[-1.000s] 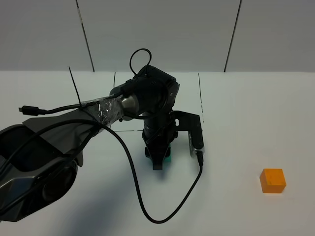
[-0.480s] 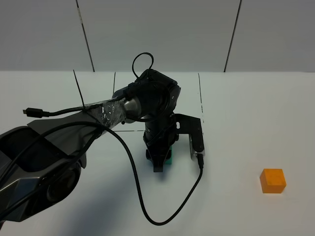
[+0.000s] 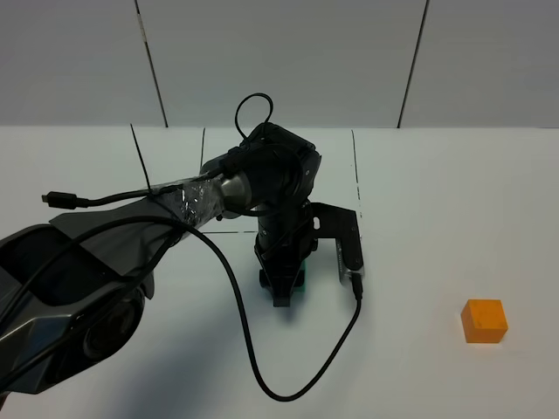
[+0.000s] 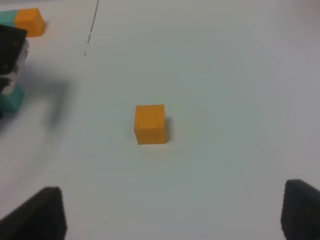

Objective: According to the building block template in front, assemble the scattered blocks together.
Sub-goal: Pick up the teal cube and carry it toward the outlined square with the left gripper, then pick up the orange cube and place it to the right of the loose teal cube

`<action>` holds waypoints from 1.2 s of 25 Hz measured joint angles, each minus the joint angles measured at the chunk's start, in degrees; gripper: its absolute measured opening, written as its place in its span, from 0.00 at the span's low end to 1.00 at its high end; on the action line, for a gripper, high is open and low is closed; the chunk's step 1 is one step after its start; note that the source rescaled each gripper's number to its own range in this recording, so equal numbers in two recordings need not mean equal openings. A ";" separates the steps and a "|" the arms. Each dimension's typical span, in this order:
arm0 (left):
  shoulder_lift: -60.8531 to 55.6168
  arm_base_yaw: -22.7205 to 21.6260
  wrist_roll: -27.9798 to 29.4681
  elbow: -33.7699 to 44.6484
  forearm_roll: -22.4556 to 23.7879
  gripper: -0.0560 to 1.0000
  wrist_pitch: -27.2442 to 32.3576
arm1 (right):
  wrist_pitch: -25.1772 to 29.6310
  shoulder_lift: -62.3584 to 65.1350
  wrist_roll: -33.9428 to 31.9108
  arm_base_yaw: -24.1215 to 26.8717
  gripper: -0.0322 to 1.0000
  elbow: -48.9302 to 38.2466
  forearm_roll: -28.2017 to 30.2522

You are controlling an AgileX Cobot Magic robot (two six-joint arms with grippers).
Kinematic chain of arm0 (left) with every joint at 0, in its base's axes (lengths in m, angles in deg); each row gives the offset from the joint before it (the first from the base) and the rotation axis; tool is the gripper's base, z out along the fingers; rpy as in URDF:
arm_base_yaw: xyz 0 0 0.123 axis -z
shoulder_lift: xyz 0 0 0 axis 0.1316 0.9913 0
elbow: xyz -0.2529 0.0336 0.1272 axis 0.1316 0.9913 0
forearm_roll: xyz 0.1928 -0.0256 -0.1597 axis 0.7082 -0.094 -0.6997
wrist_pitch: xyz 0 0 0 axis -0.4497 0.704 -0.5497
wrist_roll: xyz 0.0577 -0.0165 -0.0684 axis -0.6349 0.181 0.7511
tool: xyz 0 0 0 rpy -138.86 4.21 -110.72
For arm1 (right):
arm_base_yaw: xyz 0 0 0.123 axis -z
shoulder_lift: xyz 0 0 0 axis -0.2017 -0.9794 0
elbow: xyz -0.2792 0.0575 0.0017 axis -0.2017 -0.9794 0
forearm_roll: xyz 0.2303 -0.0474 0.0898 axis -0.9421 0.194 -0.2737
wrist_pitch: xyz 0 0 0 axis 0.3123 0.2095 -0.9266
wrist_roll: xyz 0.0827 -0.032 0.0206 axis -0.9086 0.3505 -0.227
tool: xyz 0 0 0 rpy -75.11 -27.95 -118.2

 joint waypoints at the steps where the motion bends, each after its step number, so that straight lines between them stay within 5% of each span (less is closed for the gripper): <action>1: 0.00 0.17 0.07 0.00 -0.08 0.40 0.29 | 0.00 0.00 0.00 0.00 0.73 0.00 0.00; 5: -0.06 0.48 1.83 0.00 1.16 0.86 0.34 | 0.00 0.00 0.00 0.00 0.73 0.00 0.00; 8: -0.57 0.48 3.37 0.06 3.40 0.99 0.37 | 0.00 0.00 0.00 0.00 0.73 0.00 0.00; 14: -5.13 0.41 9.35 0.06 5.14 0.99 2.96 | 0.00 0.00 0.00 0.00 0.73 0.00 0.00; 21: -10.84 -0.14 27.48 0.06 4.97 0.96 3.53 | 0.00 0.00 0.00 0.00 0.73 0.00 -0.05; 30: -19.07 -6.78 39.71 6.97 5.00 0.91 3.53 | 0.00 0.00 0.00 0.00 0.73 0.00 -0.11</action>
